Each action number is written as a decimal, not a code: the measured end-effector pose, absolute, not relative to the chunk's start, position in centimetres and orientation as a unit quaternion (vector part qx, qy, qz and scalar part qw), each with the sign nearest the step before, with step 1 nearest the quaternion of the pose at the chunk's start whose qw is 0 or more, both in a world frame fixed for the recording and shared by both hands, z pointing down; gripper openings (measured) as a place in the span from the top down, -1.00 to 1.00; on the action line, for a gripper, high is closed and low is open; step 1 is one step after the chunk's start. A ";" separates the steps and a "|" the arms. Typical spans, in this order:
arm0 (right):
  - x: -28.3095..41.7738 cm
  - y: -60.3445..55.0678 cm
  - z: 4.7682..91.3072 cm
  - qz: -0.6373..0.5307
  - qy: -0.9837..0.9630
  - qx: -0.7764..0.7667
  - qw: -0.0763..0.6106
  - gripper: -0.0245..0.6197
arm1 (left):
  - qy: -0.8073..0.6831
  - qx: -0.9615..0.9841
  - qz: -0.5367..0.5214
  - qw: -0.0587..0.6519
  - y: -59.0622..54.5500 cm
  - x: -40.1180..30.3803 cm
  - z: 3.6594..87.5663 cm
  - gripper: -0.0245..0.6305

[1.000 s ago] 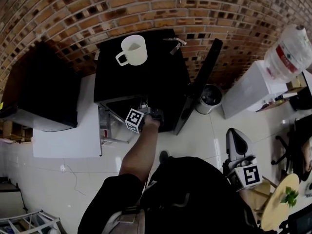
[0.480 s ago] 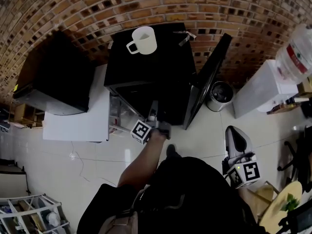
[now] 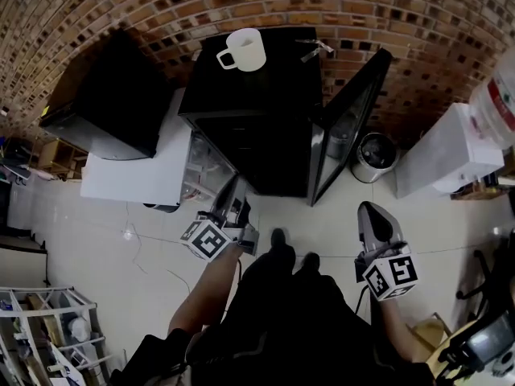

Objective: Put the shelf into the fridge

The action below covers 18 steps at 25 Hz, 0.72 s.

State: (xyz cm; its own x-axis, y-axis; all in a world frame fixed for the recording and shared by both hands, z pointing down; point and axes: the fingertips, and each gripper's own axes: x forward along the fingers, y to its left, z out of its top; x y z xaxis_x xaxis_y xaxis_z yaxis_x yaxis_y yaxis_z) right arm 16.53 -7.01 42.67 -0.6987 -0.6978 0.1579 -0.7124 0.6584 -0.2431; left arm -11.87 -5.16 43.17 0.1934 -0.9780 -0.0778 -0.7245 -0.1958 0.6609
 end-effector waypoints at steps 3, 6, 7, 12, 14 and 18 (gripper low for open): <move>16.4 -7.1 42.9 0.141 -0.916 0.376 0.024 0.90 | -0.609 0.750 -0.161 0.200 -4.0 -10.6 42.3 0.95; 15.8 -6.8 43.0 0.140 -0.919 0.369 0.020 0.90 | -0.606 0.768 -0.120 0.171 -2.4 -9.6 41.7 0.95; 15.6 -6.7 43.0 0.140 -0.918 0.370 0.019 0.90 | -0.605 0.770 -0.113 0.167 -2.0 -9.5 41.5 0.95; 13.9 -7.1 42.2 0.128 -0.910 0.394 0.012 0.90 | -0.611 0.777 -0.020 0.147 -2.2 -10.5 42.1 0.95; 12.5 -7.4 42.0 0.125 -0.910 0.396 0.012 0.90 | -0.628 0.765 0.000 0.142 -2.3 -11.9 42.4 0.95; 9.9 -6.8 41.5 0.109 -0.908 0.403 0.030 0.90 | -0.638 0.762 0.031 0.111 -1.2 -13.9 41.4 0.95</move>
